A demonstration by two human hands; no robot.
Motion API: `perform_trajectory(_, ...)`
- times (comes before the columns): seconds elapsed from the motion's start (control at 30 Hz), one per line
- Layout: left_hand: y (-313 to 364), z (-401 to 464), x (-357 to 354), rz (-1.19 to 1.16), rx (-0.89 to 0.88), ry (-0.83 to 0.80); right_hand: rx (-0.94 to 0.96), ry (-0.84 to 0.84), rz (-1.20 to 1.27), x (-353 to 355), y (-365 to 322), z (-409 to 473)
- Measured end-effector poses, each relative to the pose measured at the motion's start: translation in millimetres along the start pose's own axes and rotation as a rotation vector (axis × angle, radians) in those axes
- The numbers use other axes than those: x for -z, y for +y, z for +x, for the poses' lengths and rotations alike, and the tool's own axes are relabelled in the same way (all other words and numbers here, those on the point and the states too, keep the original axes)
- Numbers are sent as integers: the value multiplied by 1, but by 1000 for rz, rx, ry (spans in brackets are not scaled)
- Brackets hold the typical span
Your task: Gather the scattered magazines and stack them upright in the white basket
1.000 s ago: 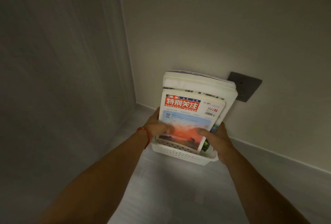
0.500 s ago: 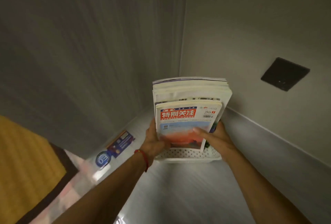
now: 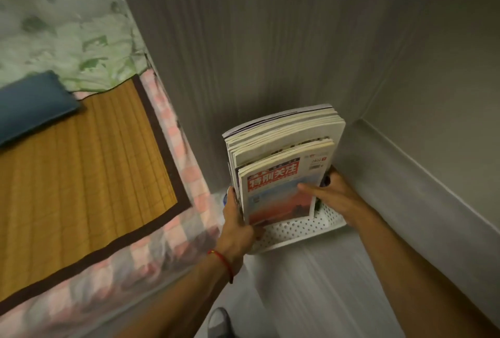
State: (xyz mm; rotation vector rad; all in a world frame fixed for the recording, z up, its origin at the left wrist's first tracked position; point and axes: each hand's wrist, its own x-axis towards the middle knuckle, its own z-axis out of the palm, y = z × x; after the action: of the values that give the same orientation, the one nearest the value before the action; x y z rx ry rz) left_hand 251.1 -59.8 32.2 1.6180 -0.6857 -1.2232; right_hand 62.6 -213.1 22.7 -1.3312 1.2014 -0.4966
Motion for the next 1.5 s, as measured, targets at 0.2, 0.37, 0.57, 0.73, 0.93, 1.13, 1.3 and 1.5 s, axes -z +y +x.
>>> perform_trajectory(0.2, -7, 5, 23, -139, 77, 54, -4, -75, -62, -25, -20, 31)
perform_trajectory(0.37, -12, 12, 29, -254, 117, 103, 7, -98, -62, -33, -25, 52)
perform_trajectory(0.57, -11, 22, 37, -311, 92, 137, 53, -149, -72, -41, -33, 72)
perform_trajectory(0.73, -11, 25, 47, -313, 92, 124, 97, -161, -78, -47, -36, 84)
perform_trajectory(0.93, -11, 29, 50, -342, 100, 148, 92, -220, -118, -49, -38, 93)
perform_trajectory(1.13, -8, 27, 54, -362, 112, 153, 86, -44, -278, -48, -26, 79)
perform_trajectory(1.3, -3, 26, 50, -356, 107, 152, 6, -3, -447, -52, -12, 36)
perform_trajectory(1.5, 6, 26, 58, -251, 140, 113, -33, 28, -380, -42, -20, 27)
